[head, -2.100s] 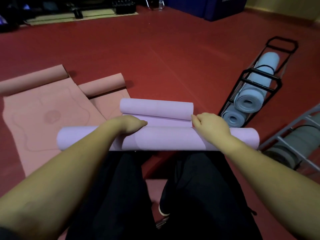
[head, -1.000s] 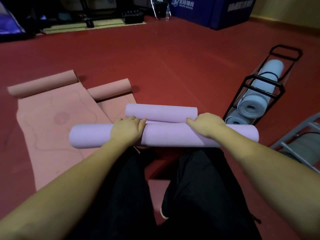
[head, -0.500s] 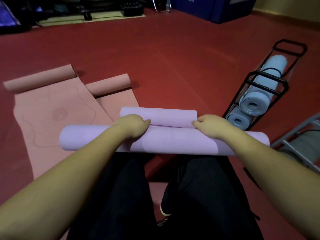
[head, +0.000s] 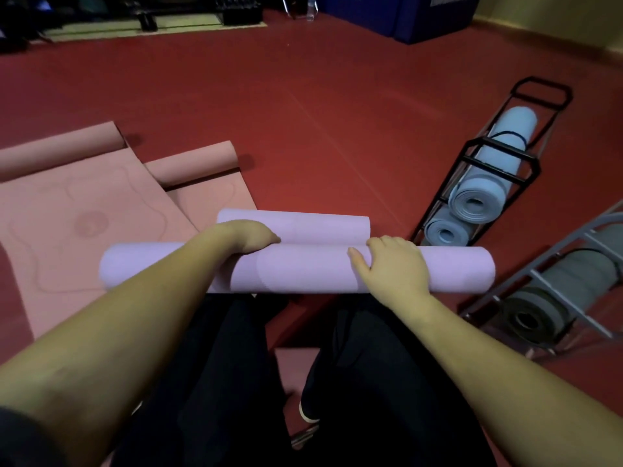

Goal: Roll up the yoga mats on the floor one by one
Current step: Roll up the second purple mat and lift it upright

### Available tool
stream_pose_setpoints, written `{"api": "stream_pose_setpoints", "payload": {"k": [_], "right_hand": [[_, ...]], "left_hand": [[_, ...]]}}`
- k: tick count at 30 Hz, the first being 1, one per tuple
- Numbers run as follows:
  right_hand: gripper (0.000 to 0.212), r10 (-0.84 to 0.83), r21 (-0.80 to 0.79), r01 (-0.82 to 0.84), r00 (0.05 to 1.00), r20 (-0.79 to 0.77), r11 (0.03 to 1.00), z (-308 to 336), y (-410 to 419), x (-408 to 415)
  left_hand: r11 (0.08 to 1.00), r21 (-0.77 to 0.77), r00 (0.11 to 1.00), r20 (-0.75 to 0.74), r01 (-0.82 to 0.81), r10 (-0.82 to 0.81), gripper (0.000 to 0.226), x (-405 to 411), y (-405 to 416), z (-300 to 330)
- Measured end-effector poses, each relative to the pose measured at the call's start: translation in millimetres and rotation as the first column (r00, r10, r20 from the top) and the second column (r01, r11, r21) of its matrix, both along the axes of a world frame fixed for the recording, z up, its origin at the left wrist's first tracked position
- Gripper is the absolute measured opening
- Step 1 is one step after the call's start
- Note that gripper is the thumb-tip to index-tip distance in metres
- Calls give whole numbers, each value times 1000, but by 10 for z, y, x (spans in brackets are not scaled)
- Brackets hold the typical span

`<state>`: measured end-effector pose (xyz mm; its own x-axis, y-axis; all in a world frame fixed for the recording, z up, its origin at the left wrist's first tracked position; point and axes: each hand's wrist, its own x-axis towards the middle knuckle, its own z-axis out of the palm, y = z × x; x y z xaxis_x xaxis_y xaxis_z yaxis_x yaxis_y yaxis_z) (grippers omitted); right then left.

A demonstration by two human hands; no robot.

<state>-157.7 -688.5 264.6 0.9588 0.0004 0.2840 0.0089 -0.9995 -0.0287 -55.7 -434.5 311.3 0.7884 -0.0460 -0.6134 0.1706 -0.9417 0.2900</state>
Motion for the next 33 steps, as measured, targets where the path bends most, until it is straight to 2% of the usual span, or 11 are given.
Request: {"api": "stream_pose_setpoints", "payload": {"k": [2,5,7,9,11,16,19,22,25,29,33], "right_hand": [[59,-7,30,7,1000,7,1000,-2,-8,57],[63,2,40,-1,1000,-19,999,24,19,122],[65,3,24,-2,1000,-27,1000,53,37,166],[63,-21,-16,19,994,-111,1000,91,43,243],[61,-26,-18,23,979,-202,1000,141,27,326],[67,-15,2,16,943,-334,1000,270,23,413],[68,-11,10,16,928,-373,1000,374,8,420],[71,-20,32,38,900,-436,999,459,-58,406],[72,-10,50,44,836,-548,998,606,-96,391],[67,24,84,51,698,-716,995,756,-38,408],[65,41,122,87,626,-779,989,679,-13,422]], "left_hand": [[984,161,945,302,80,-127,48,-60,-34,-26],[981,196,731,666,17,-145,46,-176,57,-136],[992,129,652,752,-3,-96,46,-317,93,-257],[989,138,595,792,45,-137,47,-514,140,-389],[972,215,556,798,96,-231,47,-650,198,-512],[965,240,642,725,102,-248,59,-615,156,-369],[953,279,649,705,116,-286,51,-564,154,-285],[946,295,676,672,130,-303,54,-585,135,-136],[953,265,753,596,146,-281,62,-610,92,25],[962,214,868,430,170,-249,70,-588,138,129],[957,228,922,301,178,-243,72,-491,138,98]]}}
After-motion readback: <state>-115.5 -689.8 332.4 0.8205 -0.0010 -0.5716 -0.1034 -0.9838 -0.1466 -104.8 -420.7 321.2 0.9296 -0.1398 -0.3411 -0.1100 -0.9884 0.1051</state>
